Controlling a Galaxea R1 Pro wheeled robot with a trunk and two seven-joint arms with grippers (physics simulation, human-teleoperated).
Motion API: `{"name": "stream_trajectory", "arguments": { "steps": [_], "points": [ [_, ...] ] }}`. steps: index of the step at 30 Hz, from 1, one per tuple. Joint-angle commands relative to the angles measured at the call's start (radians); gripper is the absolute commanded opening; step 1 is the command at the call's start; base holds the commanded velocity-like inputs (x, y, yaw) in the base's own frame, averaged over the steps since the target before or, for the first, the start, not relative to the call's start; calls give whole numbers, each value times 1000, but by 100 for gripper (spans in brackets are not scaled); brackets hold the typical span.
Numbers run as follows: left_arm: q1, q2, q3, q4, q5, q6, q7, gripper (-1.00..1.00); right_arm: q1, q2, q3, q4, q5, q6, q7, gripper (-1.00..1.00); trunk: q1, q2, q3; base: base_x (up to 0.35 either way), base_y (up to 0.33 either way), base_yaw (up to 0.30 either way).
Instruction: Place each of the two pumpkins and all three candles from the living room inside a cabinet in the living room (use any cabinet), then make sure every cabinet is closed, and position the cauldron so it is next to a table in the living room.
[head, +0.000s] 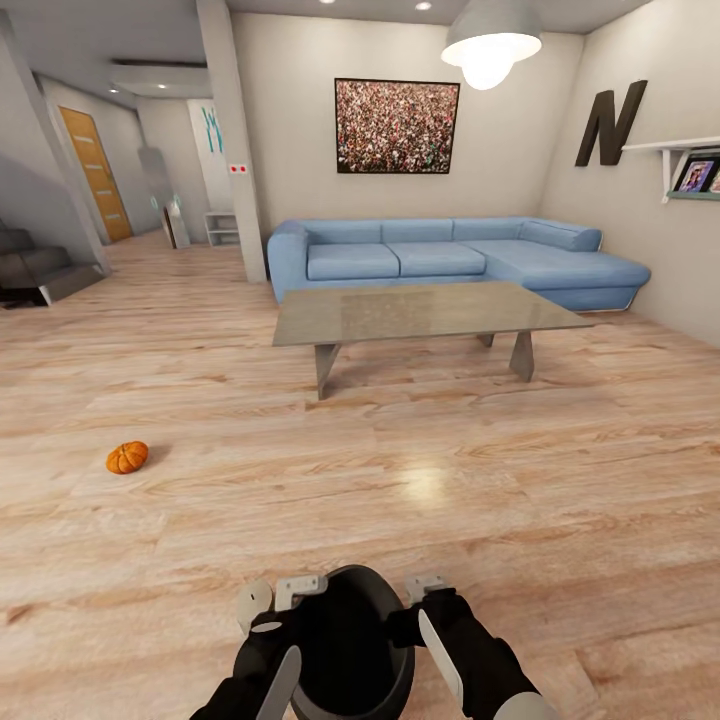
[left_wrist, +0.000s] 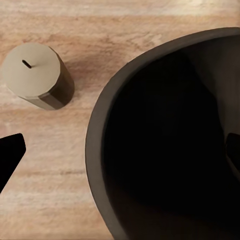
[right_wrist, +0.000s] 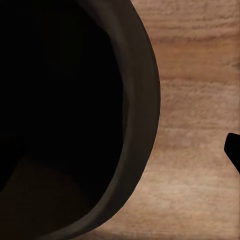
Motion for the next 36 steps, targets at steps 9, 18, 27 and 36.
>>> {"name": "stream_trajectory", "arguments": {
  "steps": [9, 18, 27, 36],
  "points": [
    [-1, 0, 7, 0, 11, 39, 11, 100, 0, 0, 1, -6, -5, 4, -5, 100, 0, 0, -1, 0, 0, 0],
    [-1, 10, 55, 0, 6, 50, 10, 100, 0, 0, 1, -7, -5, 4, -5, 100, 0, 0, -1, 0, 0, 0],
    [-1, 19, 57, 0, 5, 50, 9, 100, 0, 0, 0, -7, -4, 4, -5, 100, 0, 0, -1, 0, 0, 0],
    [-1, 18, 52, 0, 5, 49, 9, 100, 0, 0, 0, -7, -4, 4, -5, 100, 0, 0, -1, 0, 0, 0]
  ]
}}
